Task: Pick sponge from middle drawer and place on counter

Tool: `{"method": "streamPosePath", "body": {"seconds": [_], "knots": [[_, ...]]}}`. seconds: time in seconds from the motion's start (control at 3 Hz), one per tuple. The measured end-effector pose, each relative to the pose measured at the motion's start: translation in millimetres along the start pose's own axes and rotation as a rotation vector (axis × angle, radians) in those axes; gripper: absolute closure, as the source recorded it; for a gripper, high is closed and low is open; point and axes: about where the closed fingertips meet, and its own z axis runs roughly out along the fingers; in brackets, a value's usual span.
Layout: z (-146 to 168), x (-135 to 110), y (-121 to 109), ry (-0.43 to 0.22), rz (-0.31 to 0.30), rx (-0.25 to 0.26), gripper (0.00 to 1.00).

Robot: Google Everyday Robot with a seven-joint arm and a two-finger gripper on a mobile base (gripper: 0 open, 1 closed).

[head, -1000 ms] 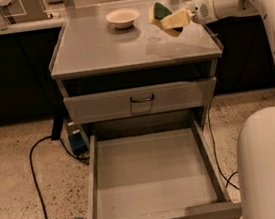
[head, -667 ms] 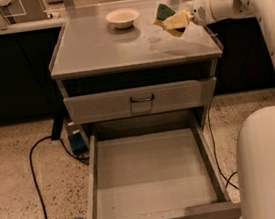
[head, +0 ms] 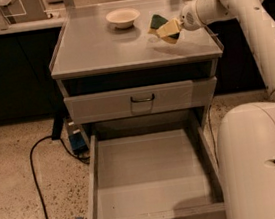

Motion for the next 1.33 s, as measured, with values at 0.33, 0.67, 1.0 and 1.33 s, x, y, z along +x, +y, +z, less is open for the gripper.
{"method": "streamPosePath", "body": {"seconds": [0.33,0.67,1.0,1.33], "knots": [[17.6,13.9,11.6,0.086,0.03,-0.032,1.0],[27.0,29.1,19.9,0.155,0.062,-0.061,1.0],[32.7,41.0,25.6,0.192,0.088,-0.091,1.0],[33.1,41.8,26.4,0.196,0.089,-0.095,0.82]]}}
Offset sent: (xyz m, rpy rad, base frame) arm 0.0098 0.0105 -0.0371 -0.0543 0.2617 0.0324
